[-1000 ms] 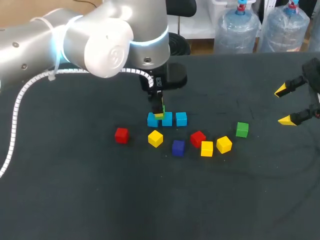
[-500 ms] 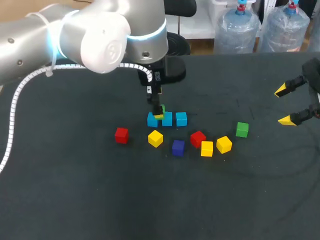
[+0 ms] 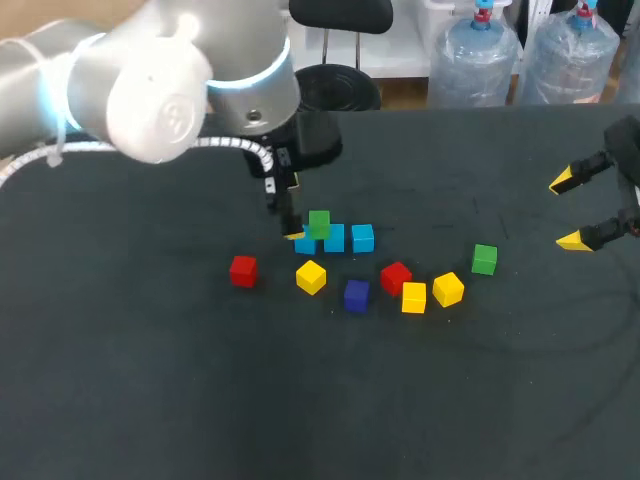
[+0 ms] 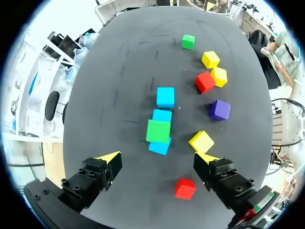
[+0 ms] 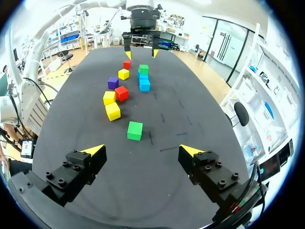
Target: Place the blue cubes, place green cubes on the blue cubes, place the yellow cubes on the green cubes, then place the red cubes on the yellow cubes, and place purple cube on the red cubes.
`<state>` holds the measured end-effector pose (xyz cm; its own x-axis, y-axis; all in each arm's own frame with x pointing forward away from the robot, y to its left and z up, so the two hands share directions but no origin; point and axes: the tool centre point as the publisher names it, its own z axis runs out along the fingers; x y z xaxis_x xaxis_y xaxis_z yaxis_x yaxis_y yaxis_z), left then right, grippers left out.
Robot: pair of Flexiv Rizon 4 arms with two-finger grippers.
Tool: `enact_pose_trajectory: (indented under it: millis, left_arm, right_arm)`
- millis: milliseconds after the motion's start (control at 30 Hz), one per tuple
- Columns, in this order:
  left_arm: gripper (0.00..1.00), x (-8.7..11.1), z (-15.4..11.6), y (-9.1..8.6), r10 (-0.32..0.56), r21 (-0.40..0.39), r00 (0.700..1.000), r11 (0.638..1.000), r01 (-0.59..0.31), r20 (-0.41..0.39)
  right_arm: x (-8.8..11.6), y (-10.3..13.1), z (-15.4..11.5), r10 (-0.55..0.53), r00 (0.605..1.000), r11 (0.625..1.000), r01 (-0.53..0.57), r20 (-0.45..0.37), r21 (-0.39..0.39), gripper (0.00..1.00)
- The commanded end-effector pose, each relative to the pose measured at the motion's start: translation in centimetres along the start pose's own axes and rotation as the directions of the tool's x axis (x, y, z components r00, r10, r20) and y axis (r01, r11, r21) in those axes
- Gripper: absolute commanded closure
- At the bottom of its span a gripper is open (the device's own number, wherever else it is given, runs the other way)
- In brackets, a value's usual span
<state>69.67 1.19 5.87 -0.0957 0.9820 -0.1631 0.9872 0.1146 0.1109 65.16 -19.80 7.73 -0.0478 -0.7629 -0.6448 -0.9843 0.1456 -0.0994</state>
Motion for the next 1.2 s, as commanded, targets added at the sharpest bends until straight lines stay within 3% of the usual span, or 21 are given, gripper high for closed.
enact_pose_trajectory:
  millis: [33,500,700,900,1133,1200]
  left_arm:
    - [0.0,1.7,0.1,-1.2,-0.014,-0.029,0.997,0.999,0.016,0.071]
    - [0.0,4.2,-0.7,-2.2,-0.062,-0.053,0.982,0.996,0.073,0.176]
    - [0.0,6.0,-2.5,-2.7,-0.122,-0.034,0.945,0.99,0.139,0.303]
    - [0.0,7.2,-3.4,-3.2,-0.156,-0.049,0.922,0.982,0.185,0.354]
    - [0.0,7.4,-3.9,-3.4,-0.161,-0.058,0.882,0.976,0.208,0.443]
    - [0.0,7.5,-4.0,-3.4,-0.162,-0.062,0.882,0.976,0.21,0.442]
  right_arm:
    - [0.0,-0.1,0.1,-0.001,1.0,1.0,0.001,0.003,-0.001,0.0]
    - [0.0,-0.1,0.1,-0.001,1.0,1.0,0.001,0.003,-0.001,0.0]
    - [0.0,-0.1,0.1,-0.001,1.0,1.0,0.001,0.003,-0.001,0.0]
    - [0.0,-0.1,0.1,-0.001,1.0,1.0,0.001,0.003,-0.001,0.0]
    - [0.0,-0.1,0.1,-0.001,1.0,1.0,0.001,0.003,-0.001,0.0]
    - [0.0,-0.1,0.1,-0.001,1.0,1.0,0.001,0.003,-0.001,0.0]
